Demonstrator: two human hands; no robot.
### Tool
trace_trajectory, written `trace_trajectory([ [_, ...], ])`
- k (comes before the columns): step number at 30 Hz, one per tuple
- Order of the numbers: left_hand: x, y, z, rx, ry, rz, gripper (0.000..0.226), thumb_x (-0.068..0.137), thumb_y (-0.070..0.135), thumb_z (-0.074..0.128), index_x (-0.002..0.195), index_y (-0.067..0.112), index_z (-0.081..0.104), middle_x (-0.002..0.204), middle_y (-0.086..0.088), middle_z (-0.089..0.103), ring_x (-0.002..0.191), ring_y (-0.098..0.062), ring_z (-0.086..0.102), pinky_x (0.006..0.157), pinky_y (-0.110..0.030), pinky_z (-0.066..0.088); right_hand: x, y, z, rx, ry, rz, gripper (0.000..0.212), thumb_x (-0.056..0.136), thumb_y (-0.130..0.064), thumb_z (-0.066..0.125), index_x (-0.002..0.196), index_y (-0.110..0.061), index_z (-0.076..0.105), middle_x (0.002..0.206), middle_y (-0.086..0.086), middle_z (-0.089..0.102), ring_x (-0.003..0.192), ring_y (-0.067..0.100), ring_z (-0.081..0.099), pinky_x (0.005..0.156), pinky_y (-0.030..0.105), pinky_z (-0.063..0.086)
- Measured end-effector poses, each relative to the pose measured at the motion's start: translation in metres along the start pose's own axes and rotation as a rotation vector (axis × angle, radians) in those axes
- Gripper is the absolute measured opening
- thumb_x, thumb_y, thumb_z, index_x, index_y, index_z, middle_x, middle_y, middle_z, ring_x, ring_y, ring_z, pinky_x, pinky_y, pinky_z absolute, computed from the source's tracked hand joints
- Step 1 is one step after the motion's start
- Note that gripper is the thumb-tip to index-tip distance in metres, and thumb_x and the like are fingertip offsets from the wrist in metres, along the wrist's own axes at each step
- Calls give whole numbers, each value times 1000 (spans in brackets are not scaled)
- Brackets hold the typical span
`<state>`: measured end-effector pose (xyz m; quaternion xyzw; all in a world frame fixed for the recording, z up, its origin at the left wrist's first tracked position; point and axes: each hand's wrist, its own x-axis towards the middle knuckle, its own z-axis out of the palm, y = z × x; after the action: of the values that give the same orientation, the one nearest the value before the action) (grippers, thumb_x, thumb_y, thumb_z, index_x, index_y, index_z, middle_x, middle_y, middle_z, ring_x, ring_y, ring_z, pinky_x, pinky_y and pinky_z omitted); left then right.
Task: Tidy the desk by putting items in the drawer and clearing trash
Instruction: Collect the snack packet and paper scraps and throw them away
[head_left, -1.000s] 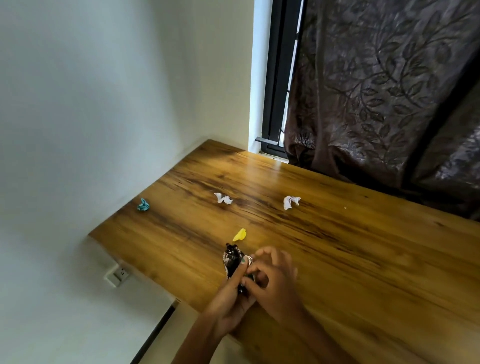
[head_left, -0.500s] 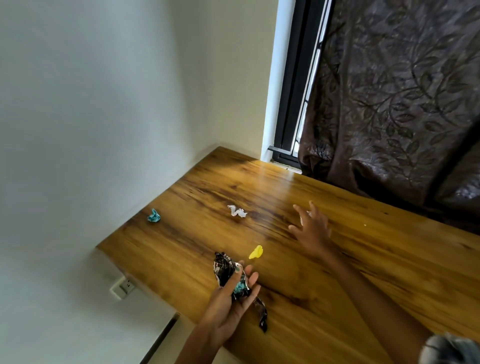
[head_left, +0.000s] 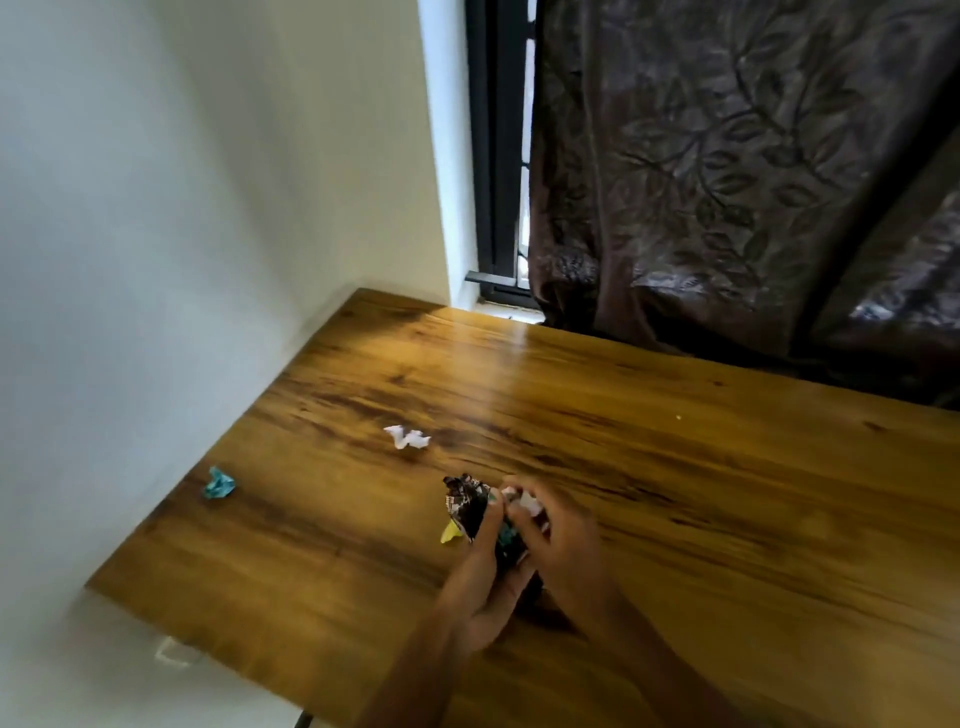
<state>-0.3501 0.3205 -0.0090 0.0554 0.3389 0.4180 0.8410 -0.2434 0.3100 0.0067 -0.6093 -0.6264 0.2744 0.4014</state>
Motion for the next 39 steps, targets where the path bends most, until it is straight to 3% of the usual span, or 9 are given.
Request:
trace_trajectory([
  [4, 16, -12, 10, 42, 30, -88, 45, 82, 23, 63, 121, 1, 60, 120, -19, 65, 107, -23, 66, 72, -29, 59, 0, 20, -25, -292, 12, -40, 38, 93, -43, 35, 121, -34, 58, 112, -23, 51, 109, 0, 33, 81, 28, 22],
  [6, 21, -16, 14, -24, 38, -106, 40, 81, 14, 65, 120, 4, 63, 122, -20, 63, 109, -26, 65, 76, -34, 60, 12, 40, -52, -189, -71, 48, 39, 92, -48, 33, 117, -35, 61, 114, -23, 50, 108, -2, 37, 84, 27, 27],
  [9, 23, -17, 18, -60, 73, -94, 39, 75, 8, 67, 114, 6, 67, 116, -19, 67, 96, -25, 70, 69, -37, 60, 36, 80, -92, -54, 150, 206, 24, 96, -29, 48, 111, -19, 64, 86, -8, 62, 64, -7, 52, 56, 6, 36],
  [10, 24, -18, 20, -62, 80, -94, 38, 75, 8, 67, 113, 6, 67, 116, -20, 67, 94, -25, 71, 68, -37, 61, 45, 95, -104, -79, 255, 268, 24, 96, -24, 50, 112, -14, 64, 85, -4, 64, 62, -3, 53, 54, 7, 37],
  [13, 25, -20, 23, -58, 100, -83, 35, 75, 8, 66, 111, 5, 69, 115, -20, 67, 93, -25, 71, 70, -39, 61, 67, 134, -126, -176, 417, 390, 27, 93, -20, 55, 114, -6, 64, 112, 13, 64, 96, 23, 61, 80, 30, 49],
  [16, 28, -24, 25, -32, 129, -64, 40, 75, 9, 66, 115, 7, 66, 117, -18, 66, 93, -24, 71, 73, -38, 61, 86, 156, -131, -283, 420, 389, 31, 92, -22, 57, 116, -5, 64, 119, 17, 59, 108, 32, 56, 93, 42, 46],
  [30, 35, -33, 28, 31, 151, -71, 41, 74, 9, 69, 115, 8, 67, 117, -16, 67, 96, -24, 70, 74, -39, 60, 102, 164, -119, -698, 354, 314, 17, 94, -16, 48, 100, -5, 61, 111, 15, 57, 106, 34, 47, 83, 43, 40],
  [34, 26, -32, 22, 8, 145, -67, 39, 76, 9, 69, 115, 8, 67, 117, -16, 67, 95, -23, 70, 75, -38, 60, 92, 148, -111, -465, 302, 413, 17, 95, -20, 48, 101, -11, 60, 119, 11, 51, 116, 30, 38, 94, 44, 32],
  [39, 15, -31, 16, -21, 135, -52, 35, 82, 13, 65, 116, 9, 67, 118, -16, 67, 102, -25, 68, 76, -38, 60, 30, 79, -58, -104, 79, 220, 13, 97, -31, 43, 93, -26, 55, 106, -7, 47, 109, 13, 37, 86, 33, 34],
])
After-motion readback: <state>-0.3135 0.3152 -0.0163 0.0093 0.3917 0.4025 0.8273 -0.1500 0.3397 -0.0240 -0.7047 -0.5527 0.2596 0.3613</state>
